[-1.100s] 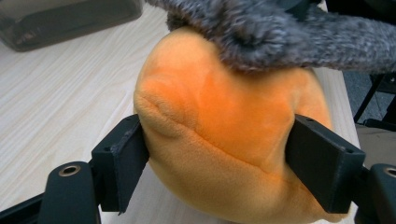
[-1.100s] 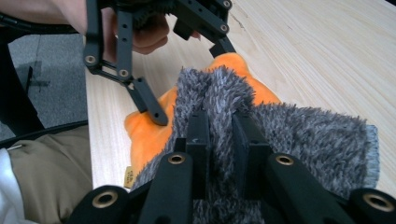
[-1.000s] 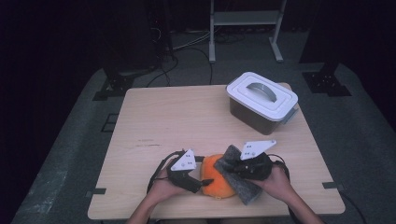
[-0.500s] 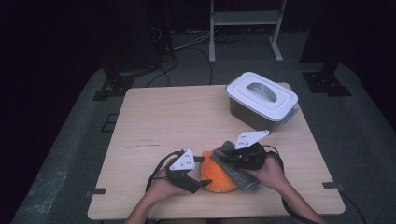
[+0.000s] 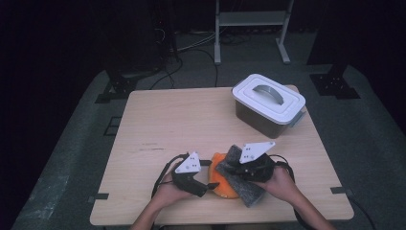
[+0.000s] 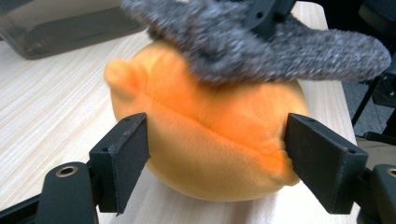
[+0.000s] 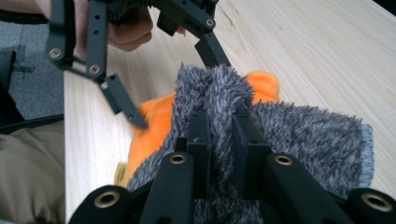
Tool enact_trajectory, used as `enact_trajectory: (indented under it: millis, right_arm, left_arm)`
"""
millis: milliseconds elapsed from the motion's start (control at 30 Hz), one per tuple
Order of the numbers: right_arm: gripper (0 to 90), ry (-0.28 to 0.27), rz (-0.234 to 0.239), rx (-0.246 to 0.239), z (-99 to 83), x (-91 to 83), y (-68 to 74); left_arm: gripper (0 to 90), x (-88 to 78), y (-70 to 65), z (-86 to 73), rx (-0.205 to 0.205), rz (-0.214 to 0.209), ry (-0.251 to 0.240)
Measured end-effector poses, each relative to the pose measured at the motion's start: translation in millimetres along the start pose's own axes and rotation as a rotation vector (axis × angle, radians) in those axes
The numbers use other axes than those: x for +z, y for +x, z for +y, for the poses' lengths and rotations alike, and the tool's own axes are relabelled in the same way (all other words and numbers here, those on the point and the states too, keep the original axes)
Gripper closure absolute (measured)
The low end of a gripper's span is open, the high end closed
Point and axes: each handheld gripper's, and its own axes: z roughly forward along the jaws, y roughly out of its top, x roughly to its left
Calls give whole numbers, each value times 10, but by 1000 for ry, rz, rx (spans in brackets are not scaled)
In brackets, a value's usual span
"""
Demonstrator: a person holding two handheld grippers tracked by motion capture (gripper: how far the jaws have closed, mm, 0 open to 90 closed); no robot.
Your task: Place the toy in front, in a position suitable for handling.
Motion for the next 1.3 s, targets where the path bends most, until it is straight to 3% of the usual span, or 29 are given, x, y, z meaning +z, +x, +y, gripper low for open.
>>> enact_trajectory:
  millis: [167, 300, 400, 500, 633, 733, 867, 1033, 1100, 1167, 1300]
  right_arm:
    - [779, 6, 1, -33, 66, 52, 71]
    - [779, -9, 22, -30, 41, 58, 56]
    - [778, -35, 8, 22, -54, -56, -25]
    - [776, -58, -7, 104, -211, -136, -139]
    - [776, -81, -7, 147, -333, -128, -182]
    - [777, -101, 24, 139, -348, -81, -137]
    - [778, -97, 76, 94, -316, -26, -34]
    - [778, -90, 127, 58, -264, 8, 28]
    - [777, -84, 111, 38, -197, 21, 40]
    - [778, -130, 58, 63, -100, 8, 1]
    - [777, -128, 42, 80, -77, 24, -46]
  left_arm:
    - [224, 20, -15, -2, 2, 1, 28]
    - [239, 8, -15, -22, 4, -4, 31]
    - [238, 12, -30, -15, 11, 1, 30]
    - [237, 6, -30, -21, 11, -2, 30]
    - [216, -16, -26, 10, 13, -1, 25]
    - [179, -42, -21, 21, 7, 10, -2]
    - [160, -58, -11, 39, -7, 13, -28]
    - [157, -11, -7, 21, -16, 3, 12]
    - [184, -2, -6, 8, -23, 5, 25]
    - [197, -6, 5, -7, -33, -20, 22]
    - [196, -9, -4, -9, -20, -16, 35]
